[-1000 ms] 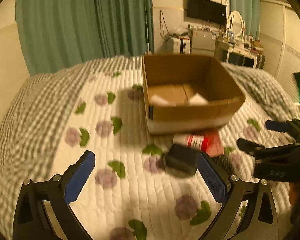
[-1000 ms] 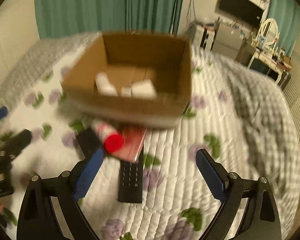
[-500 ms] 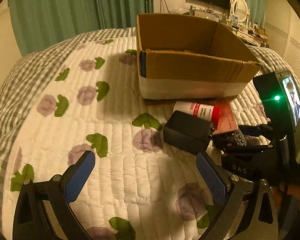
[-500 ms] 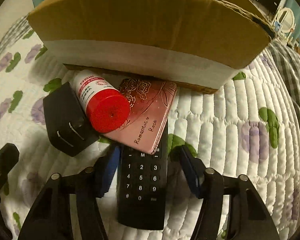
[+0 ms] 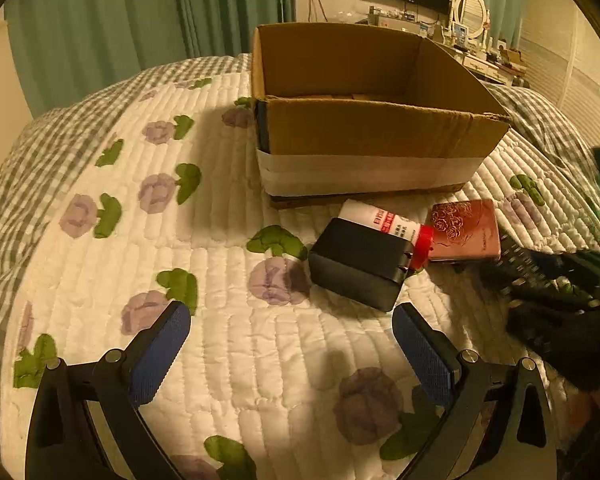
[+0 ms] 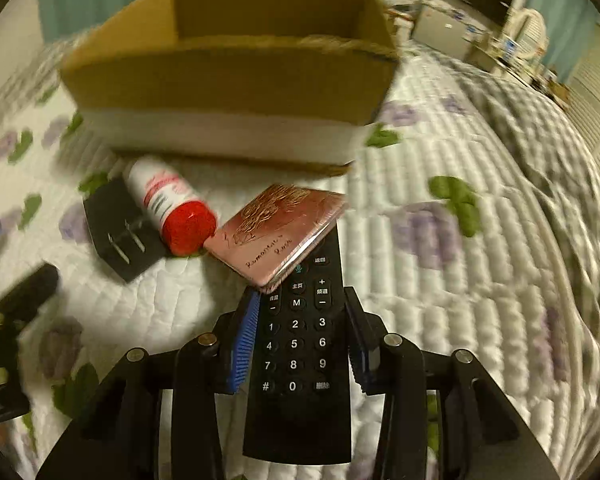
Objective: Organize rigid objects
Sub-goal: 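Grasp the black TV remote with the right gripper while the left grasps the black plug adapter, then lower the remote and black adapter into the box and open both grippers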
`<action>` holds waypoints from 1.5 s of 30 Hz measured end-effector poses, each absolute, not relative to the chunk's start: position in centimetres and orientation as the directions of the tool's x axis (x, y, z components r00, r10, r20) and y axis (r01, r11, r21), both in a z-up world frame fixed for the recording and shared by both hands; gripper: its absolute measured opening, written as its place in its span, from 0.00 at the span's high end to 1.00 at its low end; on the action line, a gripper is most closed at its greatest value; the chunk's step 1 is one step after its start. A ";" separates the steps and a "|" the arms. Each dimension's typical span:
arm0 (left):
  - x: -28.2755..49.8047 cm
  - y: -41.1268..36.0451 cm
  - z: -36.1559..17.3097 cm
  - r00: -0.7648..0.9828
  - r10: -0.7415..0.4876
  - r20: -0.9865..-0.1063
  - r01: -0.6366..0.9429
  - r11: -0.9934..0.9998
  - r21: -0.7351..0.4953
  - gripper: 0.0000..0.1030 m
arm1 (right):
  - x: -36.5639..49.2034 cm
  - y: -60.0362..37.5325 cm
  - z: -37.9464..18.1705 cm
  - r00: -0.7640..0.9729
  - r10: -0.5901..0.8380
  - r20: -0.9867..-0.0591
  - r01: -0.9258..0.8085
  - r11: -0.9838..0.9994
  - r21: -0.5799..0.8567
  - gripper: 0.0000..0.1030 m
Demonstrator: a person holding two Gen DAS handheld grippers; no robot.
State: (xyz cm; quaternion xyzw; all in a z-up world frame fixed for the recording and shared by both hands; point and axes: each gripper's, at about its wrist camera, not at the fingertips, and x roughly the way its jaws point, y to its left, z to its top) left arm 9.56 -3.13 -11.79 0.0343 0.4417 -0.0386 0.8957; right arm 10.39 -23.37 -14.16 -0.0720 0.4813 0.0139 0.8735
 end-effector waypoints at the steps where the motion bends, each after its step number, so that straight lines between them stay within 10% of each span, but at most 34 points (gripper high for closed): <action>1: 9.8 -3.2 -11.9 0.603 -0.047 -0.796 0.104 0.994 0.020 0.00 | 10.1 -23.9 -13.7 0.551 -0.046 -0.833 -0.076 0.992 -0.105 0.61; 18: 14.7 -7.1 -14.8 0.563 -0.083 -0.822 0.210 0.977 0.046 0.01 | 11.7 -27.5 -8.4 0.643 0.036 -0.765 -0.036 0.999 0.017 0.62; 27: 15.2 -7.5 -16.0 0.525 -0.138 -0.840 0.268 0.963 0.009 0.25 | 11.7 -27.3 -9.8 0.627 0.055 -0.777 -0.052 0.998 0.028 0.62; 45: 8.1 -7.3 -7.1 0.625 -0.142 -0.768 0.223 0.975 0.002 0.25 | 7.8 -26.4 -2.6 0.718 0.084 -0.691 -0.089 0.996 0.029 0.62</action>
